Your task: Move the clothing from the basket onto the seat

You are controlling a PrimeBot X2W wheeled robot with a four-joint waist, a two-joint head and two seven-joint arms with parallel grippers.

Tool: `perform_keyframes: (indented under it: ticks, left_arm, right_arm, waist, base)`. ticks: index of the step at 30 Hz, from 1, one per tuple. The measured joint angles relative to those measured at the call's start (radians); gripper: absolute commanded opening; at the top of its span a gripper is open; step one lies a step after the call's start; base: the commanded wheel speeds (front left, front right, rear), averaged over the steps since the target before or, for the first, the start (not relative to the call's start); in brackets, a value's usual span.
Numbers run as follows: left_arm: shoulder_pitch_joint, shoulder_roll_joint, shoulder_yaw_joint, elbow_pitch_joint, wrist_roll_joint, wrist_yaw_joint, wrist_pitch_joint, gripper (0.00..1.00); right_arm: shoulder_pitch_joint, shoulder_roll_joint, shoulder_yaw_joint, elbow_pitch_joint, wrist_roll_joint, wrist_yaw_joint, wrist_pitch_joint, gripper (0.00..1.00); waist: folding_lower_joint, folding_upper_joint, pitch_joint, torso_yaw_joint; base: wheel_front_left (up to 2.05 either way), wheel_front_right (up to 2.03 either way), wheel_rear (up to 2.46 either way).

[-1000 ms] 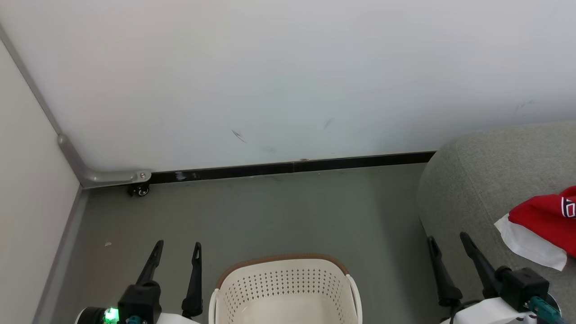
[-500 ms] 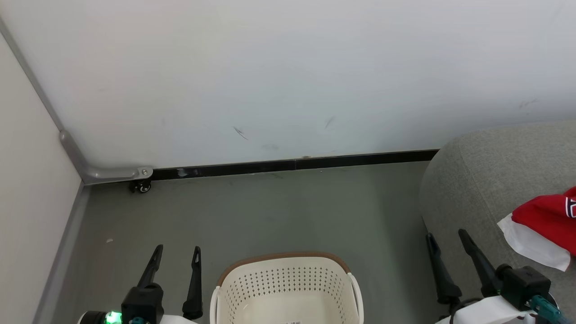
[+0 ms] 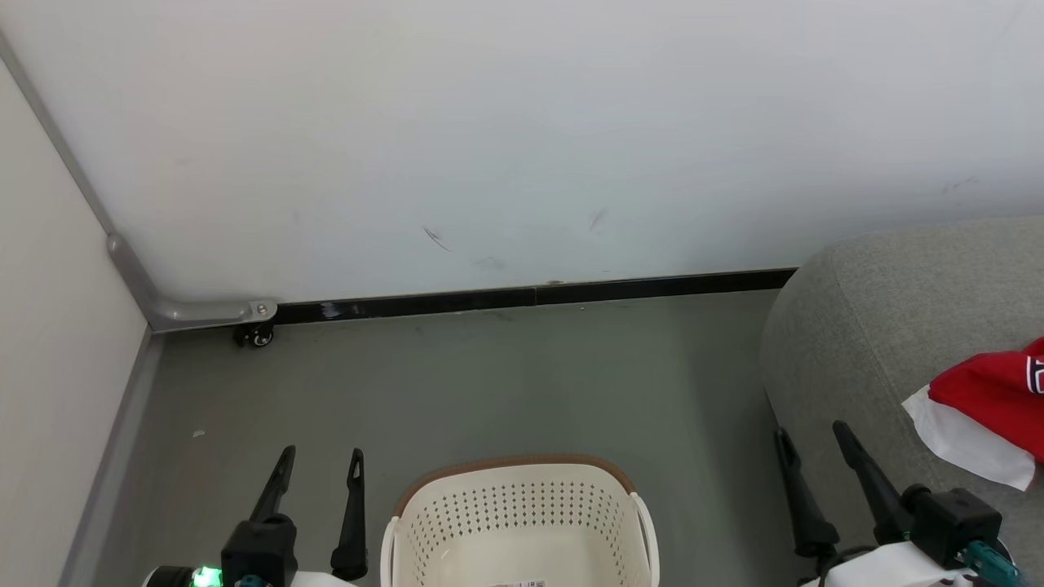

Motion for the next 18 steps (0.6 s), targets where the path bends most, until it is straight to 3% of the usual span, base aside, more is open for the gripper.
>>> perform_keyframes:
  ticks: [1, 10, 18]
  left_arm:
    - [0.000, -0.001, 0.001, 0.002, 0.000, 0.000, 0.000, 0.00]
    - [0.050, -0.028, -0.016, 0.074, -0.014, -0.004, 0.003, 0.00]
    - [0.050, -0.041, 0.001, 0.055, -0.107, -0.029, 0.017, 0.00]
  right_arm:
    - [0.000, 0.000, 0.000, 0.000, 0.000, 0.000, 0.000, 0.00]
    - [0.050, 0.009, 0.007, 0.079, 0.007, 0.000, 0.000, 0.00]
    - [0.040, 0.010, -0.013, 0.086, 0.107, 0.000, 0.020, 0.00]
  waist:
    - [0.0000, 0.0000, 0.000, 0.000]
    - [0.0000, 0.0000, 0.001, 0.000]
    - [0.0000, 0.0000, 0.004, 0.001]
  base:
    - [0.00, 0.00, 0.00]
    - [0.00, 0.00, 0.00]
    - [0.00, 0.00, 0.00]
